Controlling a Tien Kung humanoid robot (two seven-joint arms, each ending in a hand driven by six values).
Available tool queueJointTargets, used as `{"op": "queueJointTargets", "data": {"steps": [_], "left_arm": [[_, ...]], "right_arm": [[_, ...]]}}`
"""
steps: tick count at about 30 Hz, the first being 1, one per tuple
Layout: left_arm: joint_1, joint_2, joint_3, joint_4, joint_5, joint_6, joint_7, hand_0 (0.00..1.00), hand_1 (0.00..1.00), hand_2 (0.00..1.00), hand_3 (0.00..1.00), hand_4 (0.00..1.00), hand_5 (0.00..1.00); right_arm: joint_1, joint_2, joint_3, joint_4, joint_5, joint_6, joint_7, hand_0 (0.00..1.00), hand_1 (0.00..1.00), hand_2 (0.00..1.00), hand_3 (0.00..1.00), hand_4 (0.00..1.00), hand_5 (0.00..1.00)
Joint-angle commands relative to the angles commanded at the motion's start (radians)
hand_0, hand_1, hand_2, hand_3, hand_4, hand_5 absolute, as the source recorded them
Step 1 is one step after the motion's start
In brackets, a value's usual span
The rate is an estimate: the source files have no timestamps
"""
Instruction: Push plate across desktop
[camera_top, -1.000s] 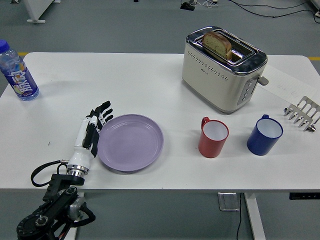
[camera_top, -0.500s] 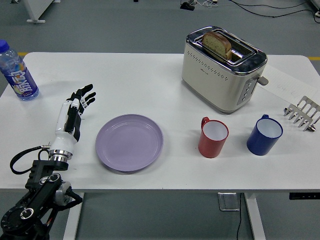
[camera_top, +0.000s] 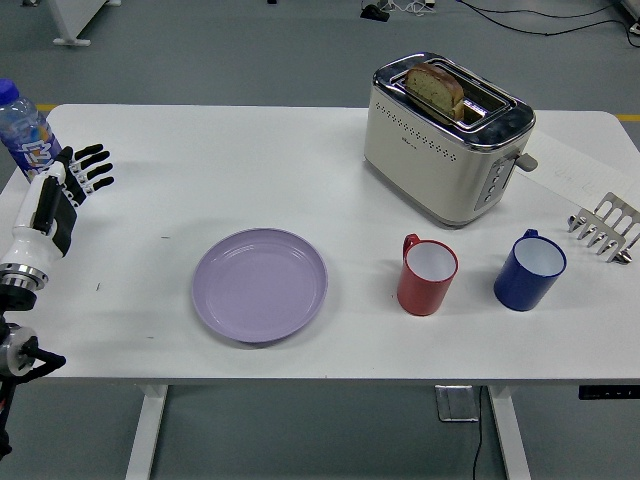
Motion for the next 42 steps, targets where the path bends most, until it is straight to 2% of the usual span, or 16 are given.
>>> {"op": "queueJointTargets", "data": {"steps": [2,6,12,25,42], "left_arm": [[-0.002,0.021,-0.033,0.002,-0.032,-0.029,0.020,0.677,0.754,0.757,0.709,0.512,0.998],[-0.008,0.043,-0.072,0.010,-0.064,-0.057,0.048,0.665,0.753,0.757,0.711,0.523,0.998],[-0.014,0.063,-0.116,0.030,-0.075,-0.081,0.078,0.665,0.753,0.757,0.711,0.523,0.998],[-0.005,0.074,-0.156,0.029,-0.068,-0.087,0.082,0.674,0.756,0.760,0.717,0.523,0.998],[-0.014,0.080,-0.153,0.023,-0.070,-0.083,0.077,0.681,0.757,0.760,0.716,0.536,0.998]], "right_arm": [[0.000,0.001,0.006,0.000,-0.007,0.000,-0.001,0.676,0.676,0.755,0.703,0.323,0.315],[0.000,0.002,0.006,0.000,-0.009,0.000,-0.002,0.677,0.676,0.755,0.703,0.323,0.315],[0.003,0.002,0.003,0.000,-0.007,-0.002,-0.002,0.677,0.676,0.755,0.703,0.323,0.315],[0.017,0.001,0.005,0.000,-0.033,-0.006,-0.011,0.676,0.675,0.752,0.701,0.320,0.320],[0.024,-0.003,0.035,0.000,-0.064,-0.005,-0.012,0.676,0.675,0.751,0.702,0.319,0.319]]}}
